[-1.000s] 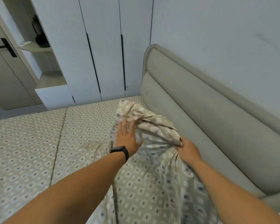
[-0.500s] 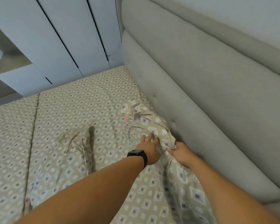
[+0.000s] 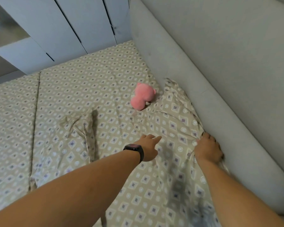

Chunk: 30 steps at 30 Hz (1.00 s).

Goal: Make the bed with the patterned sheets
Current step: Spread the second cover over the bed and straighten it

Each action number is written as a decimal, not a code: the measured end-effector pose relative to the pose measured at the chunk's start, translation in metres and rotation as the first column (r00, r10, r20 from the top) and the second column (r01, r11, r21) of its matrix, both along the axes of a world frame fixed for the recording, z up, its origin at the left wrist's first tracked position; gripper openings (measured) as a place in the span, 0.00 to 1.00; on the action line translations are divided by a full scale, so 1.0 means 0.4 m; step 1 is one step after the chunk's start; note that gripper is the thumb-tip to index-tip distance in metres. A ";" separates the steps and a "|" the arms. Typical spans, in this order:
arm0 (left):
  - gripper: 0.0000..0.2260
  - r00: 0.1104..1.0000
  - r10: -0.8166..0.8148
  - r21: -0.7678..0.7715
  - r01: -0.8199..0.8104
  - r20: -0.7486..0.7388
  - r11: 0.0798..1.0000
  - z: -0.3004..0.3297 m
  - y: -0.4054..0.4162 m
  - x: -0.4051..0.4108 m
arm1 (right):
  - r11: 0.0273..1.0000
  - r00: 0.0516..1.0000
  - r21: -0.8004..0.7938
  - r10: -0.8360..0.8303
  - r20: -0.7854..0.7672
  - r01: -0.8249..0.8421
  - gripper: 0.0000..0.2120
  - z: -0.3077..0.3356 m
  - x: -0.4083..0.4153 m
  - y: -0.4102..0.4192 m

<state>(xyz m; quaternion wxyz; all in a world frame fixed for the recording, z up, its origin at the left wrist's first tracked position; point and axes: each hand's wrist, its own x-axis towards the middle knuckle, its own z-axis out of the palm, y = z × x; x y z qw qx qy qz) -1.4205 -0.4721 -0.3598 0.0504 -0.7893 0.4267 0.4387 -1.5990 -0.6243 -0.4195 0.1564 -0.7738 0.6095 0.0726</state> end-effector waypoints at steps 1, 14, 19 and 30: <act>0.31 1.000 0.003 0.007 -0.003 0.002 1.000 0.002 0.007 0.010 | 1.000 1.000 -0.014 -0.017 -0.020 0.017 0.16 0.000 0.011 0.011; 0.25 0.940 0.341 0.001 -0.341 0.031 0.940 0.051 0.360 0.138 | 0.919 0.907 -0.017 0.392 0.154 -0.394 0.38 0.133 0.372 0.326; 0.24 0.809 0.587 0.084 -0.587 0.021 0.805 0.034 0.691 0.148 | 0.815 0.819 0.130 0.533 0.212 -0.564 0.31 0.114 0.453 0.521; 0.23 0.558 0.830 0.111 -0.823 -0.029 0.557 -0.059 1.208 0.068 | 0.360 0.737 0.791 0.656 0.162 -0.494 0.15 0.012 0.480 0.985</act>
